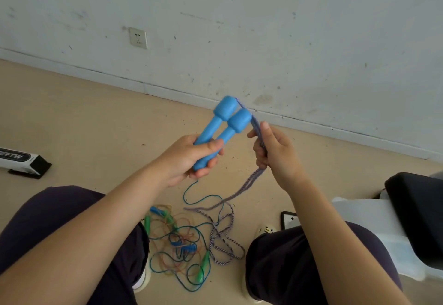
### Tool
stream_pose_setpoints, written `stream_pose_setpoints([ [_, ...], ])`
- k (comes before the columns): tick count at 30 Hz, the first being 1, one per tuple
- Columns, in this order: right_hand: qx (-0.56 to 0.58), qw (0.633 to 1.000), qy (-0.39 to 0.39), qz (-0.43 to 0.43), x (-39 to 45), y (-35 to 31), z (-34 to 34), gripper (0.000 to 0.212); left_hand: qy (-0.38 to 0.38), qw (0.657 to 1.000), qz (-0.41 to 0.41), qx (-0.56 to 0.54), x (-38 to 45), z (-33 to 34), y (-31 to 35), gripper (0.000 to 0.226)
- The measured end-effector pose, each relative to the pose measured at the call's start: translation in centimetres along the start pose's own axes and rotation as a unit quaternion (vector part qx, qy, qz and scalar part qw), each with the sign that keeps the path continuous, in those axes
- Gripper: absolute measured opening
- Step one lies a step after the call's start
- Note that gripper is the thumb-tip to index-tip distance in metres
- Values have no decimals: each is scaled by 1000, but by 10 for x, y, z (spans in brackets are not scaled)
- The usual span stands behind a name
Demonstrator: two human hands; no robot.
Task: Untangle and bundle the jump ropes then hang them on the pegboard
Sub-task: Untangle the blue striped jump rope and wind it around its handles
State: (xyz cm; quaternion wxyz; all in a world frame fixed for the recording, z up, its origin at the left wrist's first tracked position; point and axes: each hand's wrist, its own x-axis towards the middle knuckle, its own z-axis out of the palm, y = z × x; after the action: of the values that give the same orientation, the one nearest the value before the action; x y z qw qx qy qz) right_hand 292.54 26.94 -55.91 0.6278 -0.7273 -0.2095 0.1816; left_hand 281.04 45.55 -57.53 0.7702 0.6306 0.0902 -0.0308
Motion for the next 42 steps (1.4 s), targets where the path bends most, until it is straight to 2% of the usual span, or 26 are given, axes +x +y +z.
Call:
stream_pose_setpoints([
  [4,-138,990,11,3,3,11,4,29,93,994,30,-56,3,-5,3,40],
  [9,-305,950,-64,13,-1,18,11,28,139,987,45,-63,4,-2,0,29],
  [12,-293,955,-52,1,-3,17,13,29,179,980,52,-72,6,-8,2,25],
  [15,-243,969,7,-32,-4,13,14,15,211,974,46,-68,8,-13,2,24],
  [18,-190,981,32,-40,-4,11,13,20,235,970,29,-59,9,-16,1,25],
  [23,-194,979,33,-46,-6,5,9,26,248,967,27,-51,9,-19,1,25],
  [25,-214,976,26,-41,-7,3,8,23,230,973,26,-19,8,-20,1,26],
  [28,-227,972,-40,-39,-13,-1,8,18,173,983,-7,67,6,-21,1,24],
  [32,-153,979,-127,-47,-19,-10,11,18,69,982,-78,157,3,-20,0,20],
  [36,-137,979,-130,-73,-19,-13,10,13,-42,953,-137,267,0,-18,-1,21],
  [39,-146,978,-120,-90,-16,-14,8,11,-129,928,-187,295,-4,-14,0,27],
  [42,-134,981,-110,-86,-15,-12,8,15,-179,913,-196,309,-6,-8,1,28],
])
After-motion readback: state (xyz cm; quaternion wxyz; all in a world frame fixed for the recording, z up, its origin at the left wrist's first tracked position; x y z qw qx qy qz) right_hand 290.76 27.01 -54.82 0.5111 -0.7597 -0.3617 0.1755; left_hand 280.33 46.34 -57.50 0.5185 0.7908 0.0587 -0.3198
